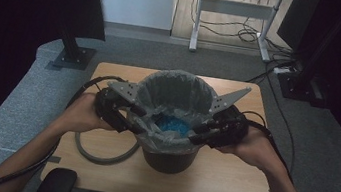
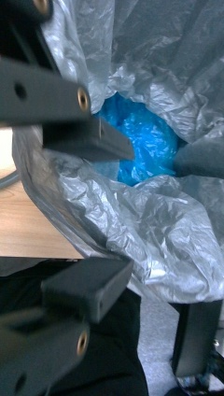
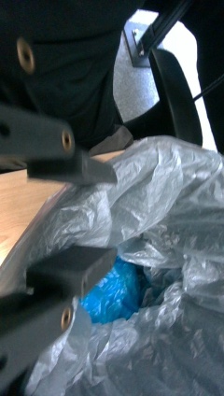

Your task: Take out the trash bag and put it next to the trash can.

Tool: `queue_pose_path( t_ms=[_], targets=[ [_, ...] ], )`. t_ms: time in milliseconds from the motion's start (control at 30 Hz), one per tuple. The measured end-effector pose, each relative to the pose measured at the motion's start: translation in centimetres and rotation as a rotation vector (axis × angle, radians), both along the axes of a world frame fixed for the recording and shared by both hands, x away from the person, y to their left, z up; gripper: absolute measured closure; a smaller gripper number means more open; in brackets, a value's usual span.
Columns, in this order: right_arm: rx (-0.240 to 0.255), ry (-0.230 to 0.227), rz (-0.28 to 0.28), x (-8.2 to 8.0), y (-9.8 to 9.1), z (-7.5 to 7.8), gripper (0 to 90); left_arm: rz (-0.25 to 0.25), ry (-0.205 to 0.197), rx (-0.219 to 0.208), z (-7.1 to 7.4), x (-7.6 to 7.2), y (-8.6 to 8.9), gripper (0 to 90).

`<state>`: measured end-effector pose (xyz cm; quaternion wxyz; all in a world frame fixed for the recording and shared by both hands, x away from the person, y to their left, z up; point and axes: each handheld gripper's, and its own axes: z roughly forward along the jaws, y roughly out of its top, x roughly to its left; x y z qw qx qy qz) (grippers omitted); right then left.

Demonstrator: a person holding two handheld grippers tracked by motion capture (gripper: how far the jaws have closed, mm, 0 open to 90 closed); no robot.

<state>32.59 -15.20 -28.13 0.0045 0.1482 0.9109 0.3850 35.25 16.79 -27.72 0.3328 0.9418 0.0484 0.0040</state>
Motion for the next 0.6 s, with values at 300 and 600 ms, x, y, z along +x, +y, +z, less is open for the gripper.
queue_pose_path(
  t_ms=[300,600],
  targets=[
    [0.057,-0.012,-0.016,0.3,-0.5,0.6,87.5,-0.017,0.011,-0.098,0.6,-0.2,0.8,88.6],
    [0.103,-0.006,-0.043,0.3,-0.3,0.8,43.2,0.148,0.002,-0.172,1.4,0.9,1.7,90.0]
  ],
)
